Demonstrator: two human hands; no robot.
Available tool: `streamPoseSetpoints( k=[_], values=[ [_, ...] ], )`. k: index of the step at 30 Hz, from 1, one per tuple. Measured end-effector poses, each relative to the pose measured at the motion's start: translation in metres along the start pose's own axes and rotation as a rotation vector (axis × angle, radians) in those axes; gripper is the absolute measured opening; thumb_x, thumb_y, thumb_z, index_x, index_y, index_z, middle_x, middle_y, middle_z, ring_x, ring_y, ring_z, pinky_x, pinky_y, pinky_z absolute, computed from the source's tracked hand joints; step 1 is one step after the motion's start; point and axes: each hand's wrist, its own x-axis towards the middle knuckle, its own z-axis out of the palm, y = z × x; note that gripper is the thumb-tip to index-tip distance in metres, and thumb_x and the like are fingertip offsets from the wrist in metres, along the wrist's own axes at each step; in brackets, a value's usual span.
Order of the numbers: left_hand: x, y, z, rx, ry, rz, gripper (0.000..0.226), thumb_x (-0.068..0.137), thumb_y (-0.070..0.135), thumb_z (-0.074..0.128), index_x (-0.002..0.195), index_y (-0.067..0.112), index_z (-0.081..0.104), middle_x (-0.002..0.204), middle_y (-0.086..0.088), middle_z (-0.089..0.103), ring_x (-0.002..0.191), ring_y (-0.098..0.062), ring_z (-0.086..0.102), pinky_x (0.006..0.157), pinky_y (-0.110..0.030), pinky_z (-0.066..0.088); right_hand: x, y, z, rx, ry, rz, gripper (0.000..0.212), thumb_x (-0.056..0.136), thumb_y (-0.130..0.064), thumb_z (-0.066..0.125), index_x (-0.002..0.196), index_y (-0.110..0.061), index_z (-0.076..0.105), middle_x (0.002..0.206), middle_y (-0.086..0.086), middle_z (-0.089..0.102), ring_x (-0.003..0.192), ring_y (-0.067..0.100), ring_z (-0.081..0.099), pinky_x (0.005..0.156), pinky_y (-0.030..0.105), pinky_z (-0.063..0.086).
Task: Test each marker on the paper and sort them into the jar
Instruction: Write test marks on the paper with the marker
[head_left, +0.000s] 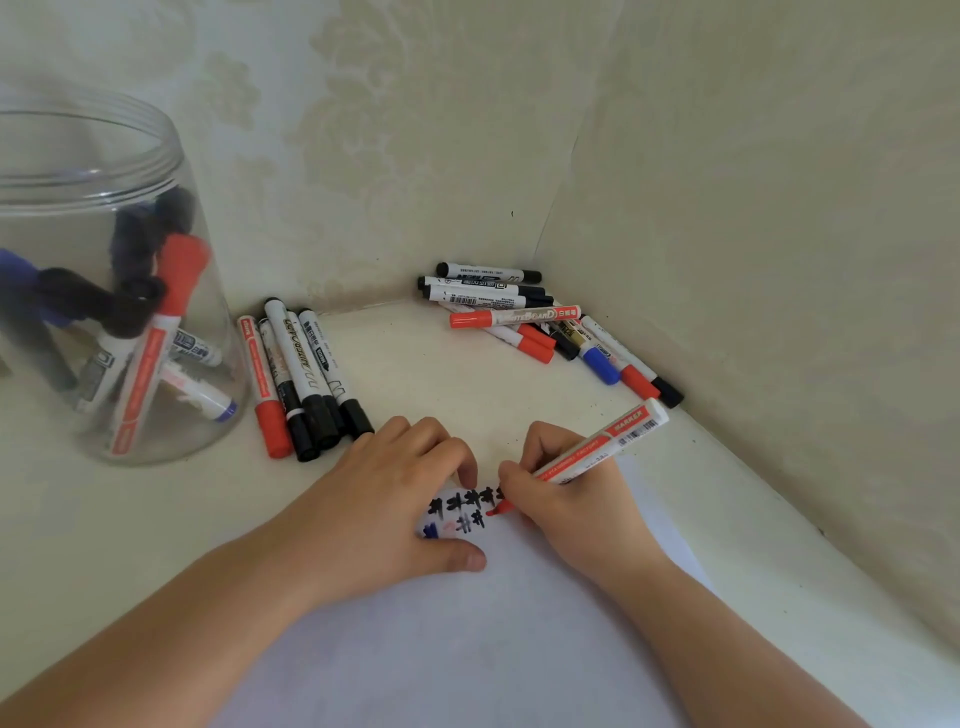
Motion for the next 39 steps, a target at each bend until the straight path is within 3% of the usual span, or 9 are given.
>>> streamPoseSetpoints(
  k=[15,19,23,26,28,30,33,36,39],
  values=[
    [0.0,0.001,0.0,-0.022,0.007,0.005,0.055,0.062,0.073,0.051,0.105,0.041,0.04,0.103,0.02,0.035,0.093,-0.003,0.029,0.075,-0.022,0.025,0.0,0.0,-0.001,0.001,-0.04,0.026,0.039,0.076,-0.005,0.063,0.048,-0.02,0.04,0.045,-0.011,0.041,0.044,0.005,0.036,0.042,0.016,0.031],
    [-0.001,0.0,0.001,-0.024,0.026,0.006,0.058,0.06,0.075,0.048,0.107,0.041,0.04,0.104,0.02,0.035,0.094,-0.002,0.029,0.076,-0.022,0.026,0.001,0.0,-0.002,-0.012,-0.049,0.048,0.036,0.076,-0.006,0.062,0.051,-0.018,0.04,0.05,-0.002,0.043,0.051,0.01,0.043,0.047,0.023,0.035],
    [-0.001,-0.001,0.002,-0.013,0.071,0.014,0.063,0.061,0.075,0.051,0.111,0.039,0.039,0.105,0.021,0.033,0.095,-0.002,0.029,0.077,-0.022,0.026,0.001,-0.004,-0.011,0.199,-0.058,0.122,0.033,0.074,-0.015,0.067,0.051,-0.02,0.045,0.046,-0.002,0.05,0.046,0.011,0.042,0.047,0.022,0.035],
    [-0.002,0.0,0.001,-0.014,0.107,0.029,0.072,0.059,0.075,0.052,0.118,0.039,0.035,0.106,0.022,0.031,0.096,-0.001,0.028,0.079,-0.021,0.025,0.003,-0.006,-0.02,0.494,0.016,0.136,0.027,0.069,-0.024,0.075,0.062,-0.016,0.05,0.047,-0.001,0.053,0.043,0.009,0.041,0.056,0.029,0.037],
    [-0.002,0.002,-0.001,-0.031,0.136,0.044,0.072,0.061,0.075,0.051,0.122,0.041,0.03,0.106,0.024,0.03,0.098,0.001,0.028,0.08,-0.017,0.024,0.004,-0.01,-0.024,0.545,0.04,0.105,0.029,0.061,-0.029,0.077,0.06,-0.016,0.051,0.05,0.002,0.059,0.044,0.01,0.047,0.051,0.023,0.04],
    [-0.003,0.006,-0.001,-0.109,0.165,0.046,0.058,0.072,0.068,0.045,0.122,0.043,0.026,0.104,0.029,0.031,0.101,0.005,0.029,0.086,-0.012,0.025,0.004,-0.012,-0.026,0.493,0.031,0.073,0.035,0.06,-0.031,0.085,0.053,-0.02,0.053,0.053,0.005,0.063,0.044,0.011,0.054,0.042,0.015,0.039],
    [-0.004,0.01,-0.002,-0.276,0.202,0.019,0.034,0.09,0.037,0.039,0.117,0.051,0.022,0.108,0.031,0.036,0.108,0.005,0.036,0.089,-0.007,0.027,0.001,-0.015,-0.025,0.436,-0.019,0.023,0.03,0.056,-0.035,0.082,0.05,-0.023,0.054,0.046,-0.005,0.055,0.039,0.005,0.045,0.039,0.014,0.035],
    [-0.005,0.014,-0.004,-0.329,0.24,0.034,0.05,0.093,0.018,0.041,0.109,0.06,0.017,0.106,0.026,0.048,0.098,0.006,0.043,0.079,-0.008,0.034,-0.002,-0.014,-0.023,0.451,-0.113,-0.004,0.021,0.056,-0.034,0.08,0.061,-0.024,0.063,0.054,-0.002,0.058,0.045,0.007,0.047,0.042,0.016,0.035],
    [-0.005,0.014,-0.006,-0.337,0.264,0.055,0.05,0.093,0.014,0.043,0.106,0.057,0.021,0.103,0.025,0.052,0.094,0.01,0.043,0.076,-0.004,0.032,-0.005,-0.015,-0.023,0.513,-0.161,-0.039,0.017,0.069,-0.036,0.07,0.068,-0.019,0.066,0.057,0.002,0.059,0.05,0.014,0.046,0.046,0.019,0.037]
  ],
)
